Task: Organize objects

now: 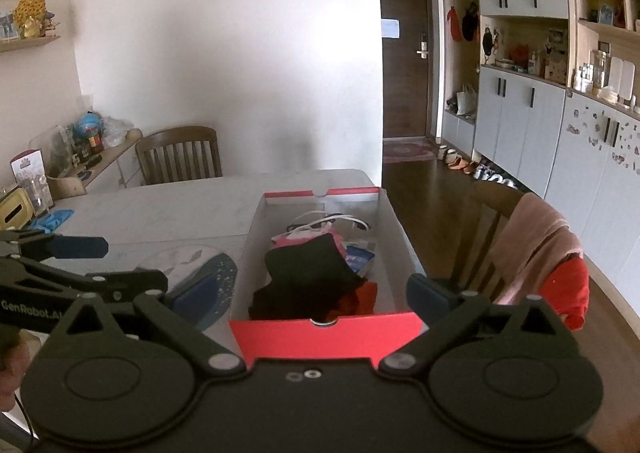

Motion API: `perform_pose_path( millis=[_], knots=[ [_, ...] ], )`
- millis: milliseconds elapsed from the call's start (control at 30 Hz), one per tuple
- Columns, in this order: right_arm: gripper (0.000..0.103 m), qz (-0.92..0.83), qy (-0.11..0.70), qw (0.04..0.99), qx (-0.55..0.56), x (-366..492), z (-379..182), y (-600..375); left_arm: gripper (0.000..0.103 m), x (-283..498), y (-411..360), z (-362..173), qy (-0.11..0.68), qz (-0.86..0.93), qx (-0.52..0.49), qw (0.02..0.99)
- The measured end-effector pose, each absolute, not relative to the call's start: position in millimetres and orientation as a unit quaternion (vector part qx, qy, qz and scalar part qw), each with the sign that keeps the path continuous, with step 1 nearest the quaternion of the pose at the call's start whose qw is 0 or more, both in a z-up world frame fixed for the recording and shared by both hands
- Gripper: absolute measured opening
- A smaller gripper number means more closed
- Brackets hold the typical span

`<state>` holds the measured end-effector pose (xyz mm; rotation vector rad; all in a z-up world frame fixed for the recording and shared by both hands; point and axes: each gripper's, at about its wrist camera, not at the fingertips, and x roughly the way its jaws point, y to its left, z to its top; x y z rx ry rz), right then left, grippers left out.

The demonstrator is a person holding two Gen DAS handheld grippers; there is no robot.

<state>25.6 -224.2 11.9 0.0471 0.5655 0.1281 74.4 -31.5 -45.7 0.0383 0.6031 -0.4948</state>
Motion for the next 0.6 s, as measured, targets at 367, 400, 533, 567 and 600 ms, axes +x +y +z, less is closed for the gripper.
perform_pose_path(
  millis=[367, 400, 533, 567, 600],
  knots=[
    [0.101, 0.062, 0.282, 0.957, 0.026, 25.5, 12.0, -224.4, 0.103, 75.2, -31.5, -47.6, 0.292, -0.243, 0.020, 0.925],
    [0.101, 0.062, 0.282, 0.957, 0.025, 26.3, 12.0, -224.5, 0.103, 75.2, -31.6, -47.8, 0.292, -0.242, 0.021, 0.925],
    [0.101, 0.064, 0.284, 0.956, 0.028, 27.2, 11.7, -225.5, 0.103, 75.2, -31.6, -47.0, 0.292, -0.243, 0.020, 0.925],
    [0.101, 0.064, 0.283, 0.956, 0.027, 27.4, 11.9, -225.5, 0.103, 75.7, -31.4, -47.0, 0.292, -0.243, 0.020, 0.925],
    [0.101, 0.064, 0.283, 0.957, 0.026, 27.6, 12.0, -225.4, 0.103, 75.5, -31.3, -46.9, 0.292, -0.243, 0.020, 0.925]
  ],
)
